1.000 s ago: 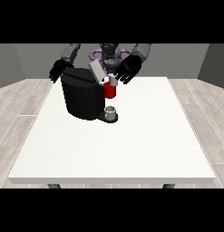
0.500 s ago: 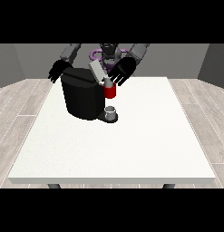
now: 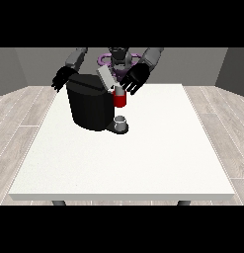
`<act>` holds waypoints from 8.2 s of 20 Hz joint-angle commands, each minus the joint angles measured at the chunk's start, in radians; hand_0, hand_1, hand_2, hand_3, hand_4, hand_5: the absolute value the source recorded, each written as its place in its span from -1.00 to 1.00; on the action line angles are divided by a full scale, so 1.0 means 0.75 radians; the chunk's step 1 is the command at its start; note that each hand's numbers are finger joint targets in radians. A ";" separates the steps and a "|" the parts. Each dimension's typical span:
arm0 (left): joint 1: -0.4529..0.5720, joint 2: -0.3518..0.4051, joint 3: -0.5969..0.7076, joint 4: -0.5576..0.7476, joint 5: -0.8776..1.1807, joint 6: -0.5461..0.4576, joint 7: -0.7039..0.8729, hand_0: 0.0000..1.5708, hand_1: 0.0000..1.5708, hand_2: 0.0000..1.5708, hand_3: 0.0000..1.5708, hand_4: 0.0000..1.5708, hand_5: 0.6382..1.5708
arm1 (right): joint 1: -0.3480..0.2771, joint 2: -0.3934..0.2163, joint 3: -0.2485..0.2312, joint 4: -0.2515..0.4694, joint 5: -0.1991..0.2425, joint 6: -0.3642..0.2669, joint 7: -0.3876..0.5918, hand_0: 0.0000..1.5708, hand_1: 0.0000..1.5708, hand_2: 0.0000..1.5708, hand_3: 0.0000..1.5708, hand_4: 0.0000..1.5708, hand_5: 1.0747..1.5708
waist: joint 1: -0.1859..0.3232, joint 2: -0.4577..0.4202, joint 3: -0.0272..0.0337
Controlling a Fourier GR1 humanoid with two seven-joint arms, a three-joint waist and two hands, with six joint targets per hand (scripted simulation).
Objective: Insert the coffee pod into the coffee machine and close the lid
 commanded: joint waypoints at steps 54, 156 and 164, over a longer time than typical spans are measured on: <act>0.204 -0.181 0.144 -0.067 0.118 -0.114 0.004 -1.00 -1.00 -1.00 -1.00 -1.00 1.00 | 0.180 -0.018 -0.093 0.153 -0.041 -0.029 -0.038 -1.00 -1.00 -1.00 -1.00 -0.51 1.00 | 0.220 -0.323 -0.0031; 1.223 -0.471 0.000 -1.020 0.894 -0.028 -0.005 -1.00 -1.00 -1.00 -1.00 -0.74 1.00 | -0.621 -0.024 0.081 0.473 0.220 0.289 -0.001 -1.00 -1.00 -1.00 -1.00 -0.96 1.00 | 0.530 -0.310 -0.0027; 1.289 -0.424 0.077 -0.874 0.927 -0.061 -0.118 -1.00 -1.00 -1.00 -1.00 -0.76 1.00 | -0.267 0.061 0.314 0.247 -0.023 0.261 -0.124 -1.00 -1.00 -1.00 -1.00 -0.64 1.00 | 0.418 -0.410 -0.0026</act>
